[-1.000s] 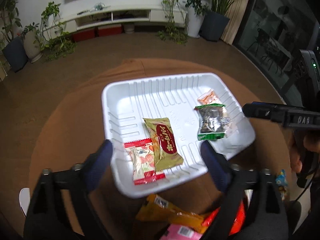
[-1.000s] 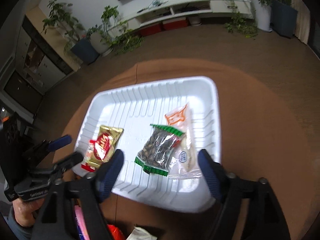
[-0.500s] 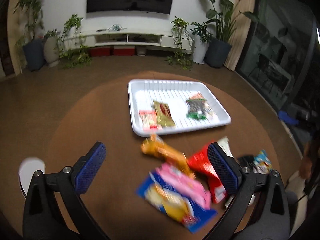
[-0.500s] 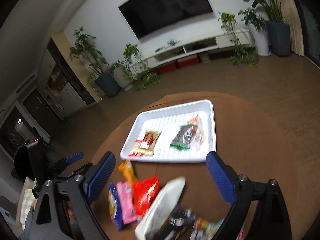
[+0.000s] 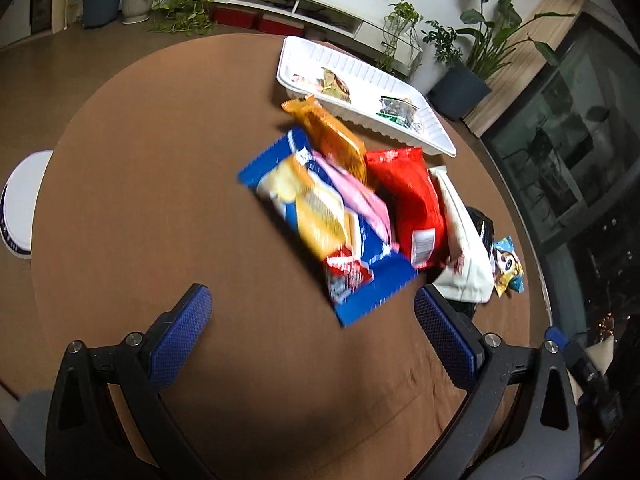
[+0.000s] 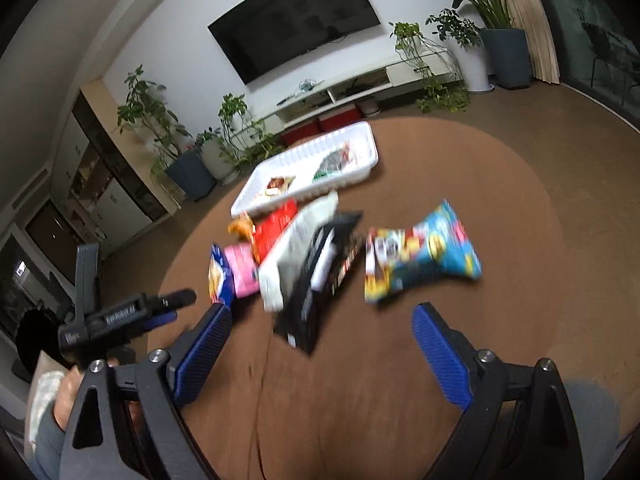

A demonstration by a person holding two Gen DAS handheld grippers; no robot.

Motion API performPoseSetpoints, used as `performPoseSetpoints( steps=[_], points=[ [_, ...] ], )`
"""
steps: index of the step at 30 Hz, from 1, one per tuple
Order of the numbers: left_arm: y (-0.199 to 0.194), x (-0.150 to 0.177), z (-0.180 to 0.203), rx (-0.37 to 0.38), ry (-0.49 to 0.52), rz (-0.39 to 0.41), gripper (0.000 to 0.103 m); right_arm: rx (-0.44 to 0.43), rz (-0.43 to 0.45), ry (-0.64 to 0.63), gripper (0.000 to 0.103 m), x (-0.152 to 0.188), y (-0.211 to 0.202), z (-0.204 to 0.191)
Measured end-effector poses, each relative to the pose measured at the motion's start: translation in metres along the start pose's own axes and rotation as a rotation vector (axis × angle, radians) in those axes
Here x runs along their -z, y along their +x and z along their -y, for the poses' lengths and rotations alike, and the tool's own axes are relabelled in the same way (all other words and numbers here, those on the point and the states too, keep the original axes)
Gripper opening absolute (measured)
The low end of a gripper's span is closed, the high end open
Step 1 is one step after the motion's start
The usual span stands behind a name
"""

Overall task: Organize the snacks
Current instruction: 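Withdraw both tools from the tray toward the snack pile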

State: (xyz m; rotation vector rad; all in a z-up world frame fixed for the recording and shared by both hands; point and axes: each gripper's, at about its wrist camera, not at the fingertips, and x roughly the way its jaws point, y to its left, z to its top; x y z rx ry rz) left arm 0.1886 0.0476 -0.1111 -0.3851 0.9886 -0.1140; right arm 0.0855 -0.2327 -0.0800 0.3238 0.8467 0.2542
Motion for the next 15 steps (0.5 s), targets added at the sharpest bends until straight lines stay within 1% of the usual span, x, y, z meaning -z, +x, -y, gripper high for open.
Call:
performPoseSetpoints(
  steps=[2,5,9,15],
  points=[
    [-0.002,0.006,0.000,0.002,-0.001,0.002,0.103,0.001,-0.017,-0.002,0.094,0.006,0.003,-0.001],
    [-0.007,0.007,-0.001,-0.007,-0.016,0.016,0.103,-0.009,-0.032,0.022,0.094,0.008,0.005,0.000],
    [-0.010,0.000,0.000,-0.023,-0.028,0.021,0.103,-0.008,-0.020,-0.007,0.094,0.016,0.001,-0.008],
    [-0.004,-0.011,0.005,-0.048,-0.017,0.021,0.101,-0.016,-0.037,-0.011,0.094,0.020,0.007,-0.012]
  ],
)
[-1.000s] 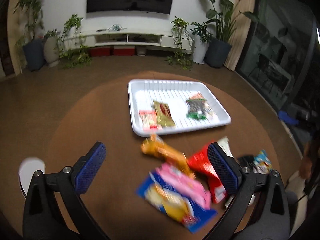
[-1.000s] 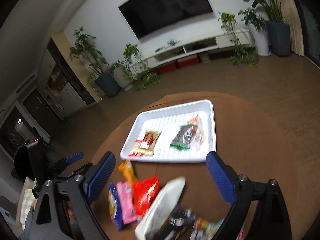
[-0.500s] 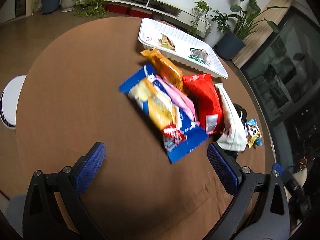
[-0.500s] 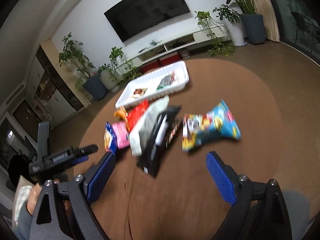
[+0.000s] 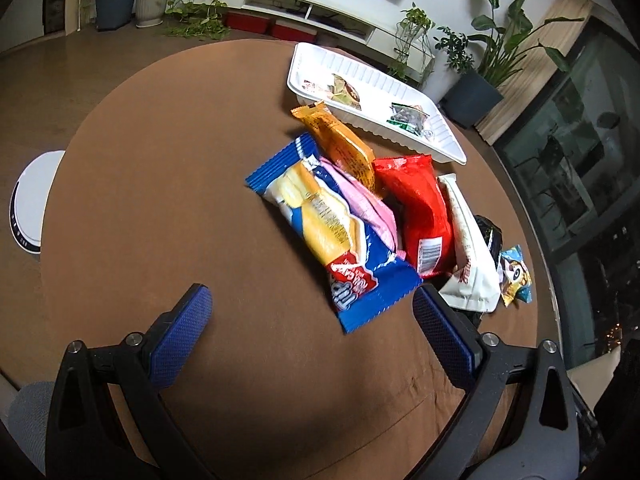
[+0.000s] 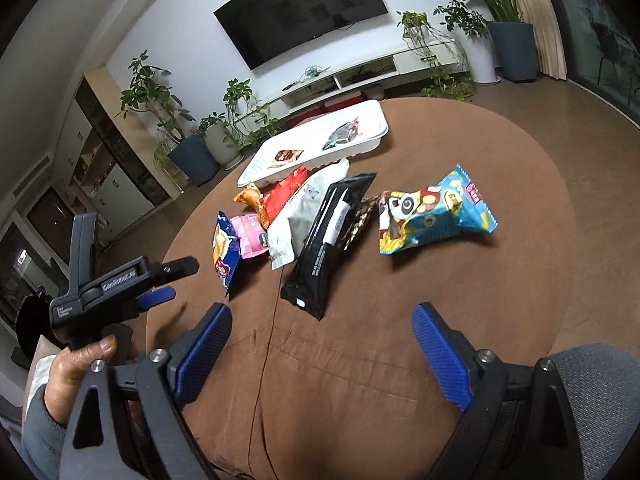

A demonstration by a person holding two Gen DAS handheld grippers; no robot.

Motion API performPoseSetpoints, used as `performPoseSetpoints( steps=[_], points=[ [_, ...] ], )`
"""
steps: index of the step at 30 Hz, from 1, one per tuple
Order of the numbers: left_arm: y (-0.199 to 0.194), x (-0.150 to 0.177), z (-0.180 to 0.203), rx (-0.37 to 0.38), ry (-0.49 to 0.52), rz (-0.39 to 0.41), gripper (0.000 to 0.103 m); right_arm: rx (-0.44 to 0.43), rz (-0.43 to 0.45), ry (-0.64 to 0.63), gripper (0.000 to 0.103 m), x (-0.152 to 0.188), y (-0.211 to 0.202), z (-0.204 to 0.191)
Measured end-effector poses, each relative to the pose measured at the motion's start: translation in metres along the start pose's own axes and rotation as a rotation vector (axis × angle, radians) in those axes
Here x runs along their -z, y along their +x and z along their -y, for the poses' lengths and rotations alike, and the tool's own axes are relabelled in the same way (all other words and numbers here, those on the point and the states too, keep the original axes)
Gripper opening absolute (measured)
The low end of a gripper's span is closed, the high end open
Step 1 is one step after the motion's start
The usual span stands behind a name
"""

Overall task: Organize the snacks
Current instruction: 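Withdraw both tools from the tray toward the snack pile, then grasp the blue-and-yellow roll cake with the left tool while the right tool grasps the panda-print bag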

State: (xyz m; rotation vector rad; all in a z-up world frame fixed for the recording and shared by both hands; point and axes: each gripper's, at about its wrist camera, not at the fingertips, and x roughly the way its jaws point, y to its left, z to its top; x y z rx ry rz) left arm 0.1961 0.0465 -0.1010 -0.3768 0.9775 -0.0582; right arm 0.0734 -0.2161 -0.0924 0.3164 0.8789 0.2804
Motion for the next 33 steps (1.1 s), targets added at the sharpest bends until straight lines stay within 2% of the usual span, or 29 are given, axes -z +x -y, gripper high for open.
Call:
performPoseSetpoints(
  steps=[4,11,14,17,19,21,28,30,33],
  points=[
    [0.008,-0.012,0.007,-0.009,0.003,-0.007,0.101,-0.003,-0.001,-0.006,0.094,0.001,-0.001,0.000],
    [0.040,-0.043,0.012,-0.087,0.011,-0.041,0.101,-0.015,-0.003,-0.019,0.094,0.001,0.001,-0.003],
    [0.056,-0.047,0.012,-0.125,0.037,-0.071,0.090,-0.018,-0.005,-0.021,0.094,0.001,0.001,-0.002],
    [0.062,-0.046,0.007,-0.112,0.042,-0.076,0.086,-0.015,-0.004,-0.024,0.094,0.001,0.001,-0.001],
    [0.062,-0.048,0.002,-0.094,0.042,-0.081,0.073,-0.013,-0.006,-0.019,0.094,0.001,0.001,0.001],
    [0.060,-0.047,-0.002,-0.093,0.042,-0.084,0.069,-0.016,-0.011,-0.014,0.094,0.001,0.003,0.002],
    [0.053,-0.040,-0.012,-0.072,0.075,-0.109,0.066,-0.017,-0.035,-0.019,0.094,0.004,0.007,0.001],
    [0.055,-0.041,-0.008,-0.084,0.125,-0.134,0.066,-0.016,-0.040,-0.021,0.094,0.004,0.008,0.001],
    [0.060,-0.046,-0.004,-0.112,0.139,-0.150,0.067,-0.017,-0.052,-0.023,0.094,0.006,0.010,-0.001]
  ],
)
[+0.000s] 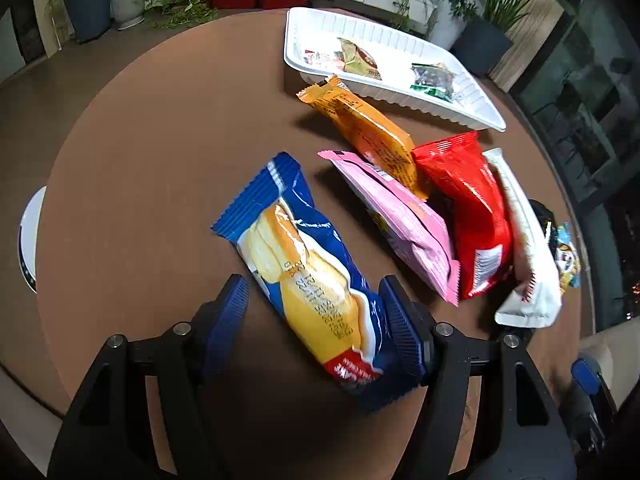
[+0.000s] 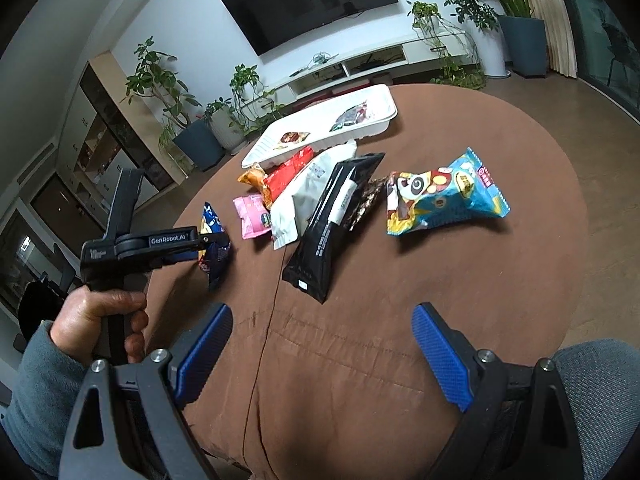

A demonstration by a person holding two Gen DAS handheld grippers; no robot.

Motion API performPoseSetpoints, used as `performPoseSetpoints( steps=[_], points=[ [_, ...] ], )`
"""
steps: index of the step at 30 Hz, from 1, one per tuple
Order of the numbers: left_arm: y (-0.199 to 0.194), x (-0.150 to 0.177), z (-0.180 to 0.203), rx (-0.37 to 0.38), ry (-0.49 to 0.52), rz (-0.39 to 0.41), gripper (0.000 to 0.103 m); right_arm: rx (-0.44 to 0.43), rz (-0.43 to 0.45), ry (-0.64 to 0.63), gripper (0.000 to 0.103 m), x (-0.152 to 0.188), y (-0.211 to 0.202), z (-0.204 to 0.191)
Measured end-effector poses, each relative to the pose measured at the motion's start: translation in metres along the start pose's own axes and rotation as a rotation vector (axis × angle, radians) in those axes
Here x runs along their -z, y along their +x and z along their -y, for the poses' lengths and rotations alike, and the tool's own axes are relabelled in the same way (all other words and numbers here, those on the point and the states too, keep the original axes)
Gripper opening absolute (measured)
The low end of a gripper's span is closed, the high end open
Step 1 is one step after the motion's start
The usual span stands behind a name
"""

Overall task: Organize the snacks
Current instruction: 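Grasp the blue-and-yellow roll cake with the left tool while the right tool grasps the panda-print bag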

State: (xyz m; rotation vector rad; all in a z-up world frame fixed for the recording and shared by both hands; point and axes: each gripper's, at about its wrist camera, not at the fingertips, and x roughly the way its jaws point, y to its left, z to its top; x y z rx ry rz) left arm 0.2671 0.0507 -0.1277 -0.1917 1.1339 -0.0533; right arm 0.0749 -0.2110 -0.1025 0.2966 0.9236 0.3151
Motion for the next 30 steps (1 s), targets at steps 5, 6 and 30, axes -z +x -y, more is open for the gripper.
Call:
performPoseSetpoints(
  steps=[5,6,30],
  points=[
    [0.004,0.000,0.007,-0.031,0.029,0.015,0.067,0.017,0.015,-0.027,0.094,-0.003,-0.005,-0.003],
    [0.003,0.001,0.007,-0.026,0.031,0.020,0.066,0.022,0.021,-0.033,0.094,-0.005,-0.007,-0.003],
    [-0.013,0.029,0.003,0.015,0.168,-0.002,0.030,0.035,-0.413,-0.960,0.093,-0.101,0.054,0.024]
  ],
)
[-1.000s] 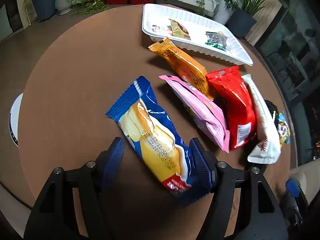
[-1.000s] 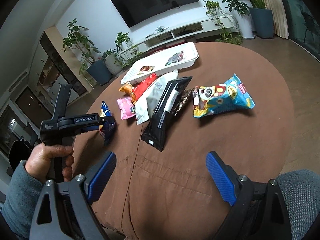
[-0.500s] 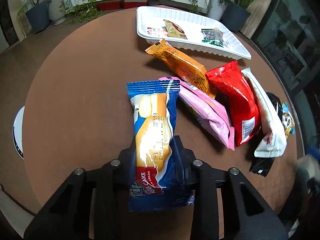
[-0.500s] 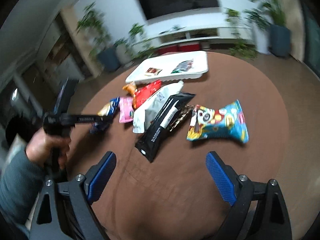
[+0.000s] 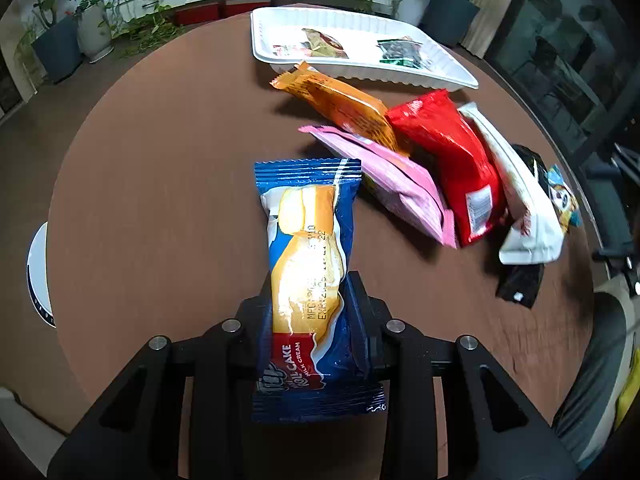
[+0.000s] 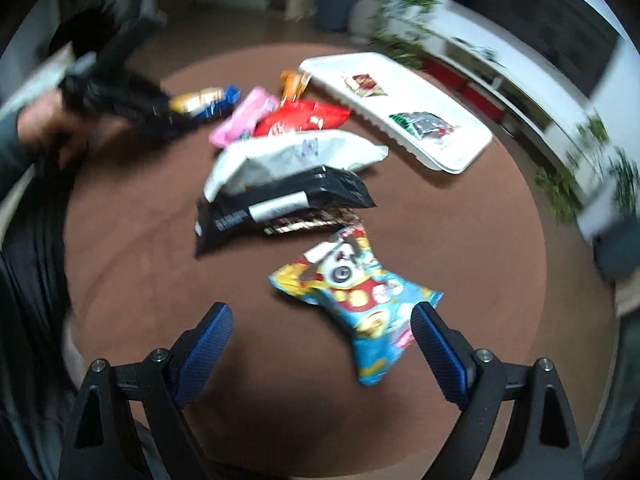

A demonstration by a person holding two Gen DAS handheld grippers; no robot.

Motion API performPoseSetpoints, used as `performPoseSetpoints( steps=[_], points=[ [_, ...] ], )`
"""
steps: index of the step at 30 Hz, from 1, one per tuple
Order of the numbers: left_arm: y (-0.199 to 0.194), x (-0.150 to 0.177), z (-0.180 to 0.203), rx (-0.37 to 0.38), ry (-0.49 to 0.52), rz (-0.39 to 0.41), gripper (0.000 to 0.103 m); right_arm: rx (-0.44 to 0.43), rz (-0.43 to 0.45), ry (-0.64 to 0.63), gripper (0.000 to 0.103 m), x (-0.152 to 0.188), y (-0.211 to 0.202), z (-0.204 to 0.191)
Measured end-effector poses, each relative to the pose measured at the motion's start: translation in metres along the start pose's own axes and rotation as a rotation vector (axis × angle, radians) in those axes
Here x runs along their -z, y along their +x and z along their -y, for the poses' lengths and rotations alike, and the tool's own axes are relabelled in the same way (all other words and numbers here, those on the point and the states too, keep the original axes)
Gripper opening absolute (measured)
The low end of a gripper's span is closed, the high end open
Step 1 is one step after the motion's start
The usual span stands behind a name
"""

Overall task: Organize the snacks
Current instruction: 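Grasp the blue-and-yellow roll cake with the left tool while the right tool grasps the panda-print bag, then carry both packets to the white tray and release them inside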

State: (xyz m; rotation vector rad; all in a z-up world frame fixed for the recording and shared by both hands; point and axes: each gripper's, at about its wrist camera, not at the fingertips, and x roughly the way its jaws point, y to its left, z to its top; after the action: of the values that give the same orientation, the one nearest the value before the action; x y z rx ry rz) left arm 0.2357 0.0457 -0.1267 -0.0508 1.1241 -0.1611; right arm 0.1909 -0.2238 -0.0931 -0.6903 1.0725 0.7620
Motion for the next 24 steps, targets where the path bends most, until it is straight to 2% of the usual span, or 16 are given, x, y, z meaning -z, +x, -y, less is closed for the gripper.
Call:
performPoseSetpoints(
  steps=[6,10,15,19,24],
  points=[
    [-0.003,0.006,0.000,0.018,0.024,0.004,0.030,-0.075,-0.081,-0.123,0.090,-0.021,0.020,0.014],
    [-0.003,0.007,0.004,0.010,0.060,-0.003,0.030,-0.132,-0.182,-0.156,0.076,-0.028,0.046,0.020],
    [-0.003,0.007,0.003,0.022,0.070,-0.001,0.030,-0.166,-0.263,-0.158,0.076,-0.030,0.069,0.028],
    [-0.003,0.008,0.002,0.034,0.072,0.000,0.030,-0.186,-0.278,-0.146,0.079,-0.034,0.080,0.034],
    [-0.003,0.008,0.000,0.043,0.068,0.001,0.030,-0.217,-0.270,-0.102,0.078,-0.037,0.085,0.047]
  ],
)
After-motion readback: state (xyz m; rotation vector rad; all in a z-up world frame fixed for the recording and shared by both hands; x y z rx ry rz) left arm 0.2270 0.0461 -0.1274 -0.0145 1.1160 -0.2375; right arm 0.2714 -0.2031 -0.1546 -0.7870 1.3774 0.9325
